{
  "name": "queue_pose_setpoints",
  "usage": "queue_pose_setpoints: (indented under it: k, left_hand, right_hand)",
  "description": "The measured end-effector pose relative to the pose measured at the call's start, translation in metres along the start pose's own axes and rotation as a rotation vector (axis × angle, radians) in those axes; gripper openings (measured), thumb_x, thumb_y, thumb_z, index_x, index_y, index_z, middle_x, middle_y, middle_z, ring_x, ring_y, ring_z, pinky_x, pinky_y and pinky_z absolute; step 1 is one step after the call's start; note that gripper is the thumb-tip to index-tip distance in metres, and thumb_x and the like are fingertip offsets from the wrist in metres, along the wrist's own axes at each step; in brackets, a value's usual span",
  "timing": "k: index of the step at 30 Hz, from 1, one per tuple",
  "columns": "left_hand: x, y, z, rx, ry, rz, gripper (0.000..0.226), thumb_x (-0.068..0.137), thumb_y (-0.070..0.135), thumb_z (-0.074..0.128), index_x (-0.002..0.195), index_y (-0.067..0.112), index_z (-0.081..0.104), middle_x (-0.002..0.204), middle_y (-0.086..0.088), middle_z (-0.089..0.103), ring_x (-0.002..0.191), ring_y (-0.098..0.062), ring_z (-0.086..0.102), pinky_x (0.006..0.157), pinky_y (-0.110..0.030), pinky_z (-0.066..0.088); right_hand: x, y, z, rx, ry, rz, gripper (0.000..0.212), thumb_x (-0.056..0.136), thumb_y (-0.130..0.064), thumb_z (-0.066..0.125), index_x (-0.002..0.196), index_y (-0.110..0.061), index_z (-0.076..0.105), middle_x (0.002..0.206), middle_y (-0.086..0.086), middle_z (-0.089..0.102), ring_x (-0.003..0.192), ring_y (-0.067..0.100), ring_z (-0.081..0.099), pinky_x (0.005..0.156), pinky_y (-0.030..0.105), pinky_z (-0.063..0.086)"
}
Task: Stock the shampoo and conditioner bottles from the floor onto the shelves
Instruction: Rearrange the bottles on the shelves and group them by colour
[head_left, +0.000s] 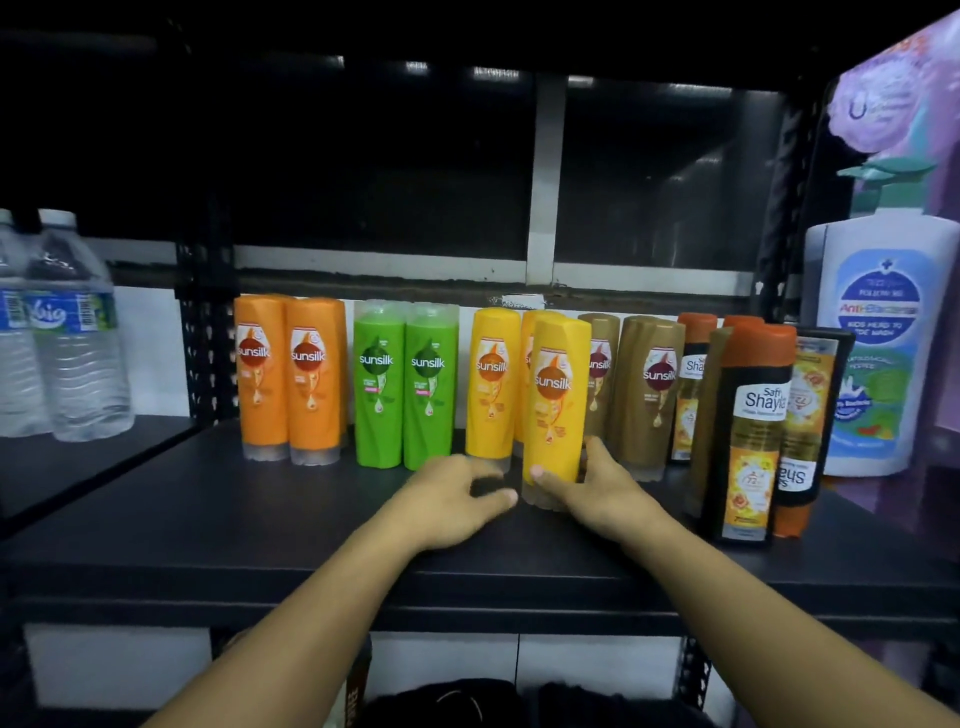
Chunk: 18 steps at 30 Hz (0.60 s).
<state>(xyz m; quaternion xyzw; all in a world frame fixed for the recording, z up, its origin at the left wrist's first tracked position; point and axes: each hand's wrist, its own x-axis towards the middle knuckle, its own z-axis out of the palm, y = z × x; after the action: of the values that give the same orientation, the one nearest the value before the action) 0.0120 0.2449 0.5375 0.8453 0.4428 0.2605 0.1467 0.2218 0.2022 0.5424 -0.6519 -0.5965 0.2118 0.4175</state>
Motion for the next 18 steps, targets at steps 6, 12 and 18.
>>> queue_pose_setpoints:
  k: [6, 12, 18]
  left_hand:
    - [0.034, 0.015, -0.007, -0.17, 0.323, -0.124, 0.059, 0.094, 0.041, 0.069, 0.146, 0.023, 0.047, 0.13, -0.002, 0.067, 0.116, -0.023, 0.065, 0.099, -0.037, 0.052]
    - [0.056, 0.02, 0.002, -0.103, 0.446, -0.147, 0.061, 0.092, 0.036, 0.072, 0.139, 0.021, 0.036, 0.113, -0.006, 0.069, 0.101, -0.032, 0.068, 0.082, -0.041, 0.055]
    - [0.064, 0.013, 0.014, -0.059, 0.366, -0.221, 0.08, 0.092, 0.035, 0.073, 0.151, 0.021, 0.021, 0.124, -0.008, 0.065, 0.109, -0.033, 0.065, 0.084, -0.041, 0.051]
  right_hand:
    - [0.023, -0.003, 0.011, 0.043, 0.126, -0.031, 0.065, 0.086, -0.031, 0.08, 0.133, -0.024, 0.036, 0.131, -0.001, 0.055, 0.12, 0.023, 0.054, 0.101, 0.045, 0.048]
    - [0.047, 0.0, 0.012, 0.001, 0.131, -0.046, 0.063, 0.089, -0.025, 0.076, 0.139, -0.02, 0.038, 0.136, 0.004, 0.056, 0.124, 0.026, 0.053, 0.101, 0.04, 0.045]
    - [0.064, 0.001, 0.014, -0.034, 0.149, -0.034, 0.061, 0.091, -0.024, 0.074, 0.14, -0.02, 0.037, 0.138, 0.004, 0.054, 0.127, 0.027, 0.052, 0.101, 0.04, 0.043]
